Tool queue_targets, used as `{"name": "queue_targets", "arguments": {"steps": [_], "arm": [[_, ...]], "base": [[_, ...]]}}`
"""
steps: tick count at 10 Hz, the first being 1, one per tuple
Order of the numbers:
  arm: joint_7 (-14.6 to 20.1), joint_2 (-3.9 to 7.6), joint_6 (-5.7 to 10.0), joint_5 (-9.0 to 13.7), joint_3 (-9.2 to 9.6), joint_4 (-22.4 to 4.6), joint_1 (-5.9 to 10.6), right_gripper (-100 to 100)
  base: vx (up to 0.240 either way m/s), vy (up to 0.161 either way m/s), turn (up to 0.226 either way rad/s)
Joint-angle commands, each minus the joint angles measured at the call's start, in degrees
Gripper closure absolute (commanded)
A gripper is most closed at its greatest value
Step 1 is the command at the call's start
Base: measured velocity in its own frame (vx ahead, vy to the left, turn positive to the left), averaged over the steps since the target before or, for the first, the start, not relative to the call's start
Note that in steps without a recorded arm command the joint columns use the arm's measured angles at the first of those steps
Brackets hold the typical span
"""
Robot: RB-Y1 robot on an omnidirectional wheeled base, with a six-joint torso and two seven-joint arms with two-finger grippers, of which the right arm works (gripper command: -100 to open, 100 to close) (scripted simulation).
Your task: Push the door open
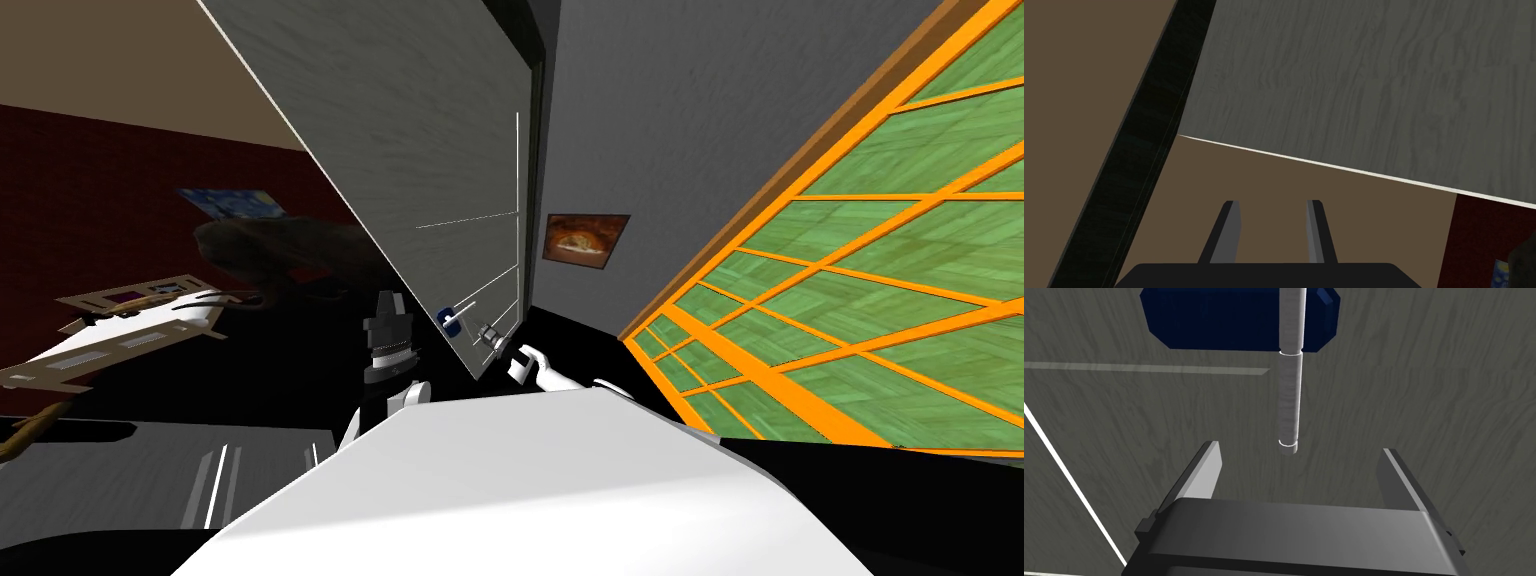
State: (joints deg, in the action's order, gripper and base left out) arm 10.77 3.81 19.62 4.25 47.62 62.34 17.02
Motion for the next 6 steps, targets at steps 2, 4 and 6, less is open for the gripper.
{"name": "queue_targets", "arguments": {"steps": [2,4,6], "arm": [[-0.2,0.07,0.26,-0.1,-0.45,-0.5,0.05,-100],[-0.5,-0.12,0.5,-0.2,-0.86,-0.9,0.09,-100],[-0.8,-0.69,0.82,-0.3,-1.41,-1.5,0.15,-100]], "base": [[0.083,0.11,0.032],[0.132,0.165,0.026],[0.173,0.153,0.035]]}}
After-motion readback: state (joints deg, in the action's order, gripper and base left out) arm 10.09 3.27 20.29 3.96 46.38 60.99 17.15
